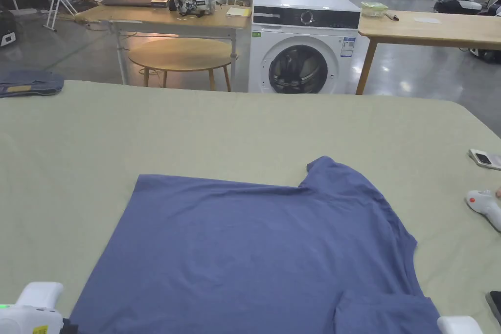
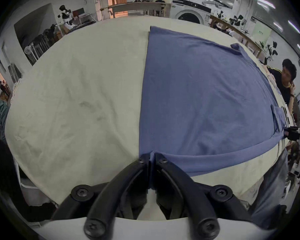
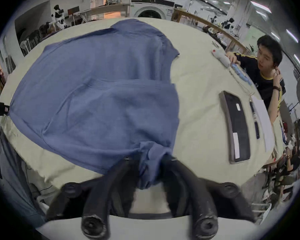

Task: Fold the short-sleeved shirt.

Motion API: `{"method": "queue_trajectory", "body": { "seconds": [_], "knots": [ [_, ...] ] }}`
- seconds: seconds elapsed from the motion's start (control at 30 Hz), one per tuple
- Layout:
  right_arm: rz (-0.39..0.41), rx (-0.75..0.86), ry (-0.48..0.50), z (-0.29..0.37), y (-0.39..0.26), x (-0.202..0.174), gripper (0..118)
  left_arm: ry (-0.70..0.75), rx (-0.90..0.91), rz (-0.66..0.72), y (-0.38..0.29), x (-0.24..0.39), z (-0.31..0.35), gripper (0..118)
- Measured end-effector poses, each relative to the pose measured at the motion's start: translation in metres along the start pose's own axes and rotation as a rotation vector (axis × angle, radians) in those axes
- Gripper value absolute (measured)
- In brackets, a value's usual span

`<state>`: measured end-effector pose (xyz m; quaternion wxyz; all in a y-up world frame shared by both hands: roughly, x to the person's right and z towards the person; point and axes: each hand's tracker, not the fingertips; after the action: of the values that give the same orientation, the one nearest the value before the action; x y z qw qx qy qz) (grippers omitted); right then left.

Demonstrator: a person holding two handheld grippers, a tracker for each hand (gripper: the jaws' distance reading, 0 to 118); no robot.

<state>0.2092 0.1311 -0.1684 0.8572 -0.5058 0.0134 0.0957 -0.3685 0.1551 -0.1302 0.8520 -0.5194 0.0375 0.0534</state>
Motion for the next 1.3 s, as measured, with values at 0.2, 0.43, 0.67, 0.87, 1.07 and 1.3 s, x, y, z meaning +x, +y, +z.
{"method": "queue_trajectory", "body": {
  "seconds": [0.2,0.43,0.67,0.87,1.07,1.3],
  "knots": [
    [-0.004,0.143,-0.088,0.043,0.024,-0.005,73,-0.018,0.164,0.030,0.015,0.006,0.034,45],
    [-0.099,0.453,-0.077,0.073,0.059,-0.021,73,-0.058,0.463,0.001,0.042,0.032,0.071,45],
    [-0.191,0.745,-0.009,0.081,0.083,-0.058,58,0.010,0.695,-0.071,0.057,0.069,0.078,37],
    [-0.223,0.896,0.009,0.092,0.094,-0.078,0,0.059,0.808,-0.082,0.064,0.092,0.080,1],
    [-0.218,0.936,0.023,0.097,0.100,-0.086,0,0.062,0.846,-0.079,0.070,0.095,0.087,0],
    [-0.141,0.875,0.037,0.095,0.099,-0.086,0,0.067,0.613,-0.053,0.062,0.066,0.080,0]
  ]
}}
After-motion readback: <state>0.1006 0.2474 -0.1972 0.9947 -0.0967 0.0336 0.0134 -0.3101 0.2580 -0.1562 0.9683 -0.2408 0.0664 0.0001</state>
